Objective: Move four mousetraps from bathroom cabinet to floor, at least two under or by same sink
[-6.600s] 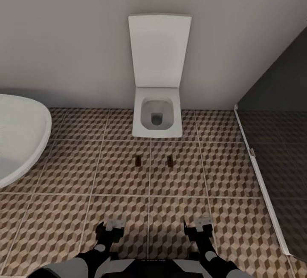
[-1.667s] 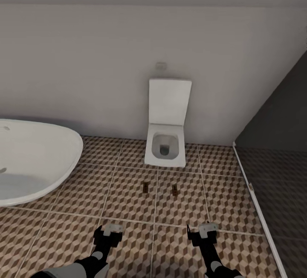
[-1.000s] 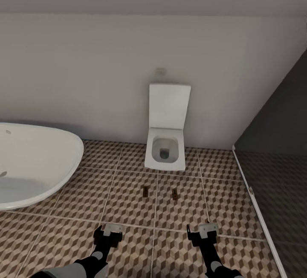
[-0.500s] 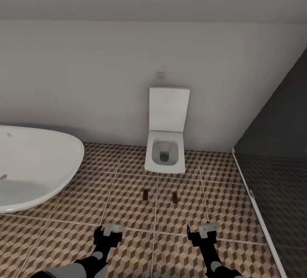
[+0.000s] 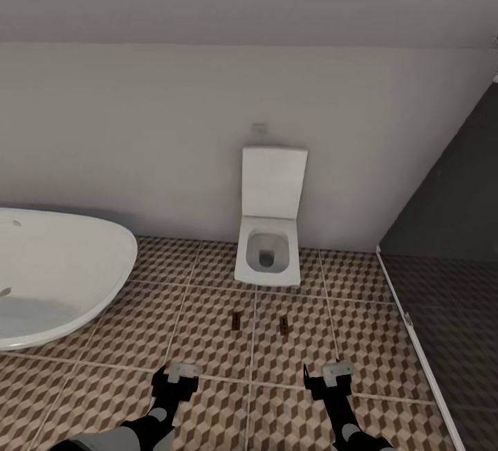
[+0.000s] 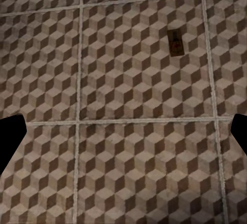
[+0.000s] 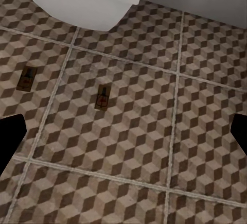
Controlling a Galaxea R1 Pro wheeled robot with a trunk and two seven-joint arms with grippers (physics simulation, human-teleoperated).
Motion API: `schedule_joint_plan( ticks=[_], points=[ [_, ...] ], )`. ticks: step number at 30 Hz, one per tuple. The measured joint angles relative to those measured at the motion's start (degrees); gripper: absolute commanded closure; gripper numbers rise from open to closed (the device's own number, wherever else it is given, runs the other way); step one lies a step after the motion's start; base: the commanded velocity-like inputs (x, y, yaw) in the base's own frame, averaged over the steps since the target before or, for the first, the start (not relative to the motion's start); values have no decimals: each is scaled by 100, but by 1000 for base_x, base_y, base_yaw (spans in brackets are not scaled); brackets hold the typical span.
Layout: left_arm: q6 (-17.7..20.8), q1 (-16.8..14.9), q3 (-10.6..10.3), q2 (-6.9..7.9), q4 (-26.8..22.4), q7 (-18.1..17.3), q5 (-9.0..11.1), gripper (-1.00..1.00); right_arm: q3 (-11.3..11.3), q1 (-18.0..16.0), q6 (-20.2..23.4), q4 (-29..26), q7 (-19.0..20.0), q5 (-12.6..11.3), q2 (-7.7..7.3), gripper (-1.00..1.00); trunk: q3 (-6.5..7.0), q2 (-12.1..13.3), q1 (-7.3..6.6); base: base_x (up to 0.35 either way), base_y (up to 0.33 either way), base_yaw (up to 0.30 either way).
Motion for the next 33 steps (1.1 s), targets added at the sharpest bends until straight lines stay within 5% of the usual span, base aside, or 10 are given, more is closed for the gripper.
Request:
schedule_joint_plan(
  ticks=[33],
  points=[
    [0,0,1,0,0,0,0,-100,0,2,0,0,0,0,0,-100,307,0,0,0,0,0]
  ],
)
